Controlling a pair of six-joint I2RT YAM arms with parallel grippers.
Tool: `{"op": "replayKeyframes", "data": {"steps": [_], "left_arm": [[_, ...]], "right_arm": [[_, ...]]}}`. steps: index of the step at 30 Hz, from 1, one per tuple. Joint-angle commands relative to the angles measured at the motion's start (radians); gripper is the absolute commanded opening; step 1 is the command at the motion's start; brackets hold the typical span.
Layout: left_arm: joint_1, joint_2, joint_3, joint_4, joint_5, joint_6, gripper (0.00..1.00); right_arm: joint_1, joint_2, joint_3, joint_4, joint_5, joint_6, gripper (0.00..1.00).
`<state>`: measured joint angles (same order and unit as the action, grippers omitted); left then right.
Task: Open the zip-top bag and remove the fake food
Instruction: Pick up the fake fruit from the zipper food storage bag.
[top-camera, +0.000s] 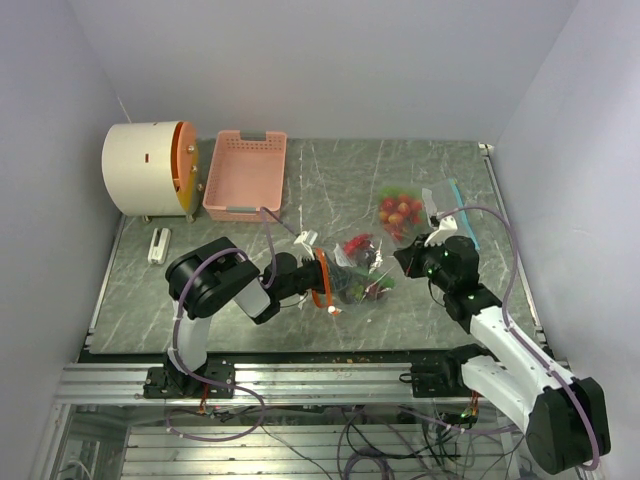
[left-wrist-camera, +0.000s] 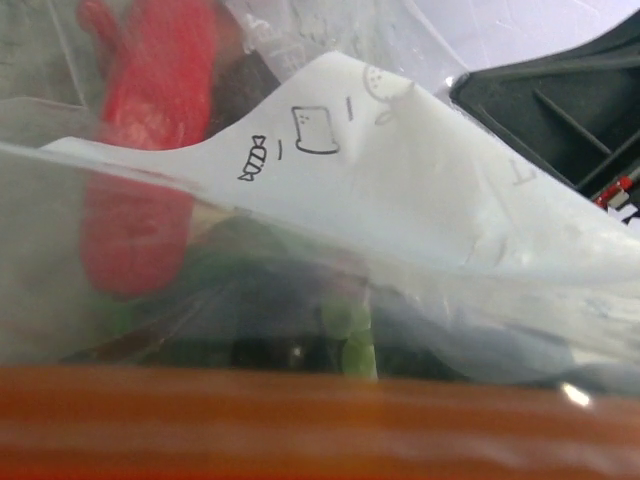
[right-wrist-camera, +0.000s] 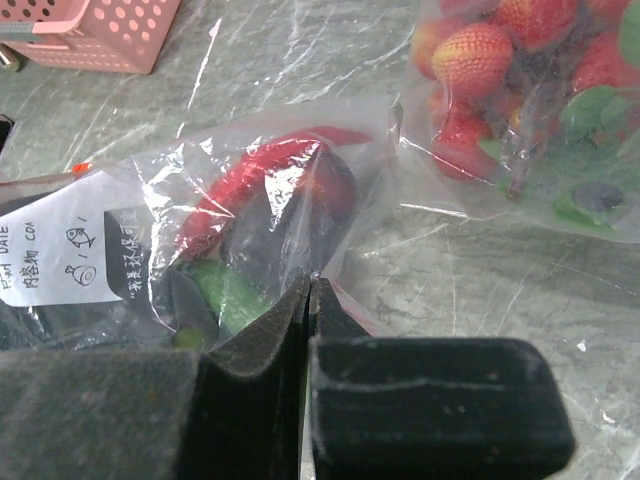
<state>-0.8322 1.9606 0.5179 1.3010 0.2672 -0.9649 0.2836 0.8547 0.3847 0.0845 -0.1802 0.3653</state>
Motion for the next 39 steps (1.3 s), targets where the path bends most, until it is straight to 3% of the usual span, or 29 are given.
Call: {"op": "replayKeyframes", "data": {"steps": [1,6,17,19,26,32,39], "left_arm": [[-0.012,0.004,0.013,0.066,0.069,0.033,0.68],[-0.027,0.002,-0.012,0.008,0.037,0.092,0.71],[-0.089,0.086,-0.019,0.019,0.038,0.117,0.86],[-0.093,0.104,-0.019,0.04,0.033,0.106,0.81],[-0.096,0.123,-0.029,0.068,0.026,0.091,0.48],[-0.095,0.031,-0.045,0.021,0.04,0.101,0.43],[-0.091,-0.212,-0.087,-0.266,-0.034,0.211,0.43]], "right_arm": [[0.004,0.02,-0.006,0.054,-0.003,-0.004,0.0],[0.005,0.028,-0.013,0.064,-0.002,-0.004,0.0],[0.005,0.032,-0.013,0.063,-0.002,-0.011,0.0],[0.005,0.032,-0.014,0.064,-0.003,-0.01,0.0],[0.005,0.031,-0.004,0.052,0.004,-0.015,0.0],[0.003,0.039,0.013,0.036,0.021,0.015,0.0],[0.0,0.105,0.127,-0.05,0.106,0.016,0.0]]}}
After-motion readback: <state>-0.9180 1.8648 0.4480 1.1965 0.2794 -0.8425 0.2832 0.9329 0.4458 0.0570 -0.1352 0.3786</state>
